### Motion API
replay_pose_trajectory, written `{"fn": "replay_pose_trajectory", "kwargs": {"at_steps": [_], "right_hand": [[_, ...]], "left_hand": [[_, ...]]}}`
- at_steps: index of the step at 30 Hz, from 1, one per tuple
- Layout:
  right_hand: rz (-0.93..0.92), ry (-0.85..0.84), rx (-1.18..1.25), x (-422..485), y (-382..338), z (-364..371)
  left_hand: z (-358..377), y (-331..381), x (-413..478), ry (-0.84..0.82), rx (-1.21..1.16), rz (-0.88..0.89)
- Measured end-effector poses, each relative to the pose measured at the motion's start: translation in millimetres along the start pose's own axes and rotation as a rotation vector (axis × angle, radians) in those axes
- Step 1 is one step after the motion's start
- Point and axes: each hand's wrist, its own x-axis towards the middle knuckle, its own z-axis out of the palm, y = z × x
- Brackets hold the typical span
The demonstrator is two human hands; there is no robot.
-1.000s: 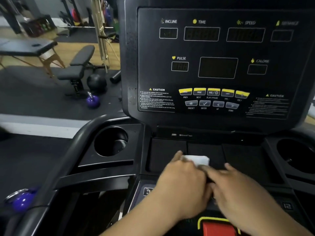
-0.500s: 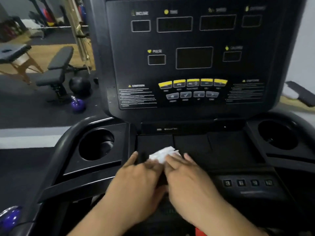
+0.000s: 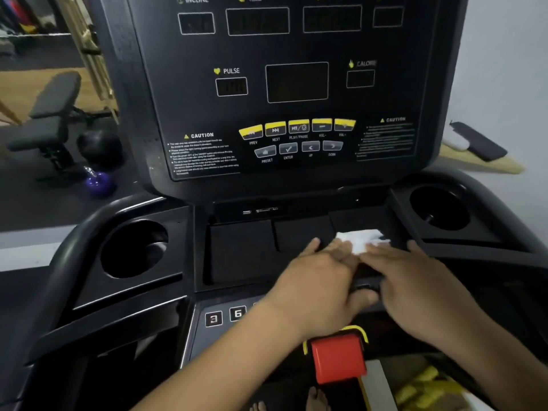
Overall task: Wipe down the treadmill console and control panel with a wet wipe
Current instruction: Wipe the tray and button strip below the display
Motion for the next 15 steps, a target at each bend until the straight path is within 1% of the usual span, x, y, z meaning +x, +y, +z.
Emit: {"fn": "replay_pose_trajectory", "kwargs": {"at_steps": [4, 7, 9, 12, 15], "right_hand": [[-0.23, 0.018, -0.06, 17, -55, 14], [-0.328, 0.004, -0.056, 25, -88, 21], [-0.338, -0.003, -0.016, 22, -89, 21], [-0.298, -0.014, 0.061, 11, -67, 17], [-0.212, -0.062, -0.021, 4, -31, 9]], "left_hand": [[-15, -42, -52, -0.011, 0.092, -0.064], [-28, -67, -89, -0.02, 0.071, -0.138], [-30, -70, -98, -0.03, 0.003, -0.151], [-23, -58, -86, -0.035, -0.002, -0.152], [-8, -37, -56, -0.03, 0.001, -0.138]]}}
